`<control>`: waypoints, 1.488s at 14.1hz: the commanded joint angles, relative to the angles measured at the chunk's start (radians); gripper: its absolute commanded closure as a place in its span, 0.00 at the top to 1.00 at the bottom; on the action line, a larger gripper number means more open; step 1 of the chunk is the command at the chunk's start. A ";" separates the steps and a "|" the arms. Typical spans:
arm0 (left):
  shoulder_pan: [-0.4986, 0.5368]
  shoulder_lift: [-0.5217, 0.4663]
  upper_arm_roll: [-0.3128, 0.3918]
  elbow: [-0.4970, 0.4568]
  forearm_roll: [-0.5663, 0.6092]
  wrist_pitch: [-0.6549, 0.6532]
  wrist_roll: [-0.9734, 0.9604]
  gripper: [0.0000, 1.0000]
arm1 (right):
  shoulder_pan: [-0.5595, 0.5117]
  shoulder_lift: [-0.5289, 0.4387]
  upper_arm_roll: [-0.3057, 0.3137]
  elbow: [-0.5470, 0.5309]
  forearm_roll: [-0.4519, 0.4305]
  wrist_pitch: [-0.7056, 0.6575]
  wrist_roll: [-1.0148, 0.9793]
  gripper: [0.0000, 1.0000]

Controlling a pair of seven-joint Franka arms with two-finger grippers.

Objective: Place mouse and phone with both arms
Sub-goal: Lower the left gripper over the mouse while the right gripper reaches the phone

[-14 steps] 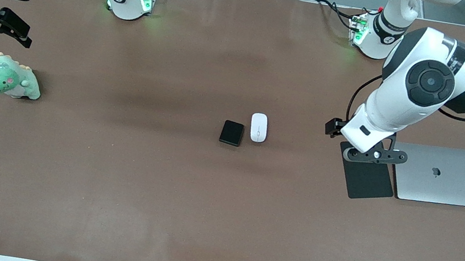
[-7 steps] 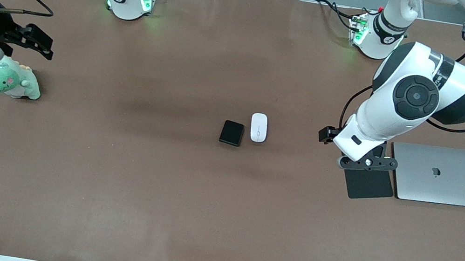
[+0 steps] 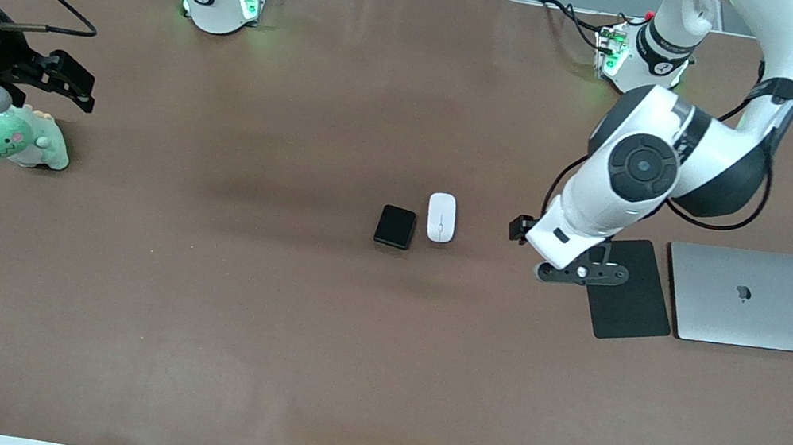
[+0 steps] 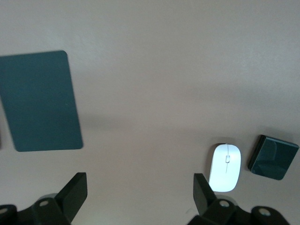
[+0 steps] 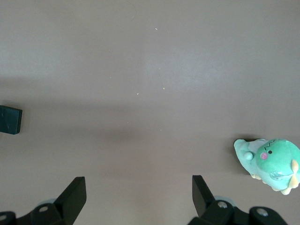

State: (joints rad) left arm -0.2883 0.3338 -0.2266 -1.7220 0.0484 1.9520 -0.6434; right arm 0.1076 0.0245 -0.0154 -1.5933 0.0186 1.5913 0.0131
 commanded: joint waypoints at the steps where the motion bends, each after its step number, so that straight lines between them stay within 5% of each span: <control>1: -0.047 0.037 0.001 -0.019 0.018 0.056 -0.077 1.00 | 0.000 0.026 -0.003 0.009 0.009 0.000 0.011 1.00; 10: -0.182 0.220 0.000 -0.022 0.018 0.266 -0.266 1.00 | 0.075 0.025 -0.012 0.010 0.012 -0.114 0.015 1.00; 21: -0.261 0.320 0.003 -0.047 0.019 0.400 -0.311 0.96 | 0.010 0.192 -0.012 0.065 0.030 0.078 0.018 1.00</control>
State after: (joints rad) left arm -0.5339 0.6547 -0.2304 -1.7499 0.0484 2.3299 -0.9278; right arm 0.1180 0.1559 -0.0365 -1.5784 0.0264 1.6554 0.0268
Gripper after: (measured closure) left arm 0.022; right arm 0.000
